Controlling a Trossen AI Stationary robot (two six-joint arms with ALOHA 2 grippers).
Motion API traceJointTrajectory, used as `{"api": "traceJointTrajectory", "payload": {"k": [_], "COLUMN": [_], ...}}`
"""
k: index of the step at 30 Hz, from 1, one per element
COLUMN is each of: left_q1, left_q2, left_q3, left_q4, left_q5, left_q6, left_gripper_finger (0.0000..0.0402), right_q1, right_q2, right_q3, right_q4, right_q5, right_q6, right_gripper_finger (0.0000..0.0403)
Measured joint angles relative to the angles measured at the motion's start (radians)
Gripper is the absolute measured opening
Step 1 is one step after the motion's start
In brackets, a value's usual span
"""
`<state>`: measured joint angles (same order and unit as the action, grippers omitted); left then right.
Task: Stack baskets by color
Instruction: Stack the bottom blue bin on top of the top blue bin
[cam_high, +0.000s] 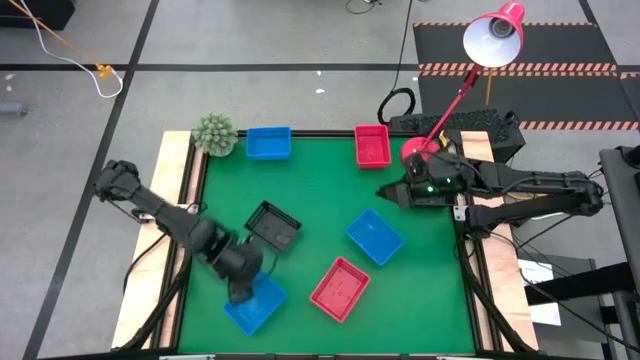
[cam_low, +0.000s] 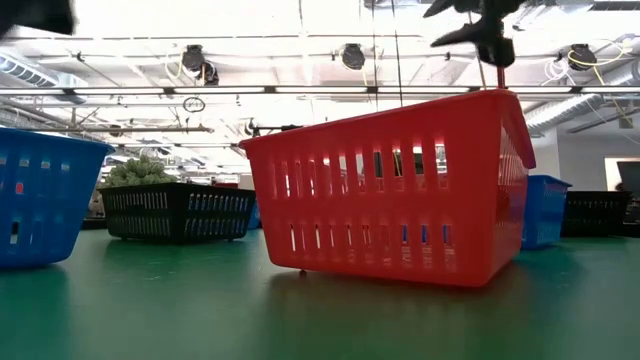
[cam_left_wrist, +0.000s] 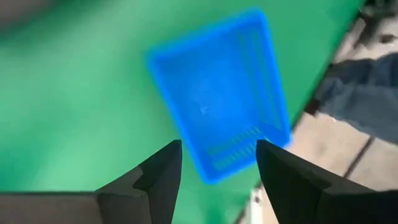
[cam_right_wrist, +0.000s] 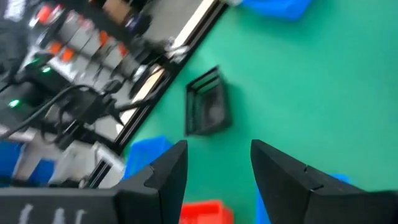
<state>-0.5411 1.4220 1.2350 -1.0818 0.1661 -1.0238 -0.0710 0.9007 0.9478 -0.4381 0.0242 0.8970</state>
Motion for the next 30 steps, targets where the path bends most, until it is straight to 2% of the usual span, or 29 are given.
{"api": "traceJointTrajectory", "payload": {"k": [2,6,10,14,17,22,30], "left_q1": [-0.069,-0.172,-0.217,-0.210,-0.186,-0.165,-0.126], "left_q2": [-0.001,0.000,0.000,0.000,0.000,0.000,0.000], "left_q3": [-0.018,-0.053,-0.114,-0.184,-0.226,-0.279,-0.335], "left_q4": [0.065,0.108,0.105,0.117,0.188,0.287,0.280], "left_q5": [-0.038,-0.179,-0.212,-0.219,-0.211,-0.200,-0.216], "left_q6": [-0.038,-0.060,-0.123,-0.205,-0.230,-0.237,-0.187], "left_gripper_finger": [0.0207,0.0207,0.0207,0.0207,0.0207,0.0207,0.0207], "right_q1": [0.039,0.110,0.170,0.227,0.260,0.306,0.383], "right_q2": [-0.008,-0.012,-0.013,-0.013,-0.013,-0.013,-0.013], "right_q3": [0.000,0.000,0.000,0.000,0.000,0.000,0.000], "right_q4": [0.000,0.000,0.000,0.000,0.000,0.002,0.009], "right_q5": [0.008,0.053,0.057,0.058,0.058,0.058,0.134], "right_q6": [0.000,-0.004,-0.005,0.005,0.004,0.007,0.009], "right_gripper_finger": [0.0171,0.0171,0.0171,0.0171,0.0171,0.0171,0.0171]}}
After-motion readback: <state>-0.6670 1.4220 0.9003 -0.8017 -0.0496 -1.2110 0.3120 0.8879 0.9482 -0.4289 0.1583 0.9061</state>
